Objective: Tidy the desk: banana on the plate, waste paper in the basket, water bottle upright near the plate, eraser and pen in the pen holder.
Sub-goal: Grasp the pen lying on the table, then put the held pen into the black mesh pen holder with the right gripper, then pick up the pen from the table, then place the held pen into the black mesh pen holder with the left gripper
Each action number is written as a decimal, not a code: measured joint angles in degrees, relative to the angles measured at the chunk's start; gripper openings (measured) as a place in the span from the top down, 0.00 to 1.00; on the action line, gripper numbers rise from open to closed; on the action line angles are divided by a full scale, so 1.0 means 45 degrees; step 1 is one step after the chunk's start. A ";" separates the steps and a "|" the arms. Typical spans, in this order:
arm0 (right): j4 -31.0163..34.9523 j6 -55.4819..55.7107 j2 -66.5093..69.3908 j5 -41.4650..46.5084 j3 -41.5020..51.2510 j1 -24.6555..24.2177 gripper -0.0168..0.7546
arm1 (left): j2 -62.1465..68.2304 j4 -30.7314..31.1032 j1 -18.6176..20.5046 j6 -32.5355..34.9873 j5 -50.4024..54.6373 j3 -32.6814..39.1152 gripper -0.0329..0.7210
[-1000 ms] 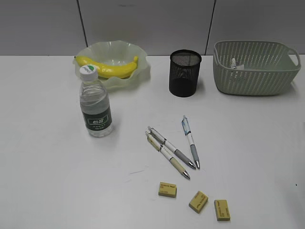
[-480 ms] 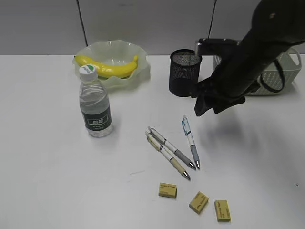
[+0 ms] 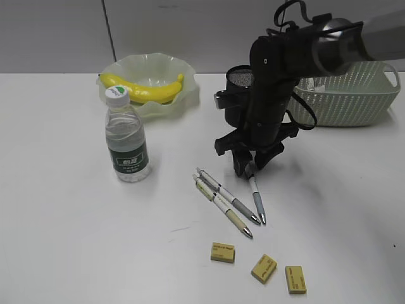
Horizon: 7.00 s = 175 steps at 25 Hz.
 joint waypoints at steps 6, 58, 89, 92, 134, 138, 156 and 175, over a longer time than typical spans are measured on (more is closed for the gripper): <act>-0.0657 0.0272 0.0151 0.0032 -0.0056 0.0068 0.79 | 0.0000 0.0000 0.0000 0.0006 0.0000 0.0000 0.48; -0.1148 -0.0616 -2.1414 0.1734 1.1878 -0.1684 0.43 | 0.8127 -0.4246 -0.0027 0.4320 -0.4957 -0.1721 0.64; -0.1110 -0.0417 -2.8785 0.2496 1.3672 -0.1684 0.44 | 2.7063 0.2232 -0.9038 -1.3506 -0.3931 -1.2172 0.51; -0.1110 -0.0417 -2.8785 0.2481 1.3672 -0.1684 0.44 | 2.7122 0.2778 -0.8997 -1.4946 -0.3584 -1.2184 0.51; -0.1106 -0.0429 -2.8785 0.2389 1.3672 -0.1684 0.44 | 2.5545 1.8959 -0.8543 -1.8631 -0.8928 -1.3080 0.82; -0.1106 -0.0429 -2.8785 0.2378 1.3672 -0.1684 0.44 | 2.6636 2.0595 -0.7760 -2.1185 -0.9158 -1.4551 0.82; -0.1106 -0.0412 -2.8785 0.2365 1.3672 -0.1684 0.44 | 3.1926 2.0864 -0.6822 -2.3049 -1.0381 -2.0395 0.87; -0.1106 -0.0401 -2.8785 0.2353 1.3672 -0.1684 0.44 | 2.8898 2.0988 -0.6497 -2.3088 -1.6087 -2.0344 0.63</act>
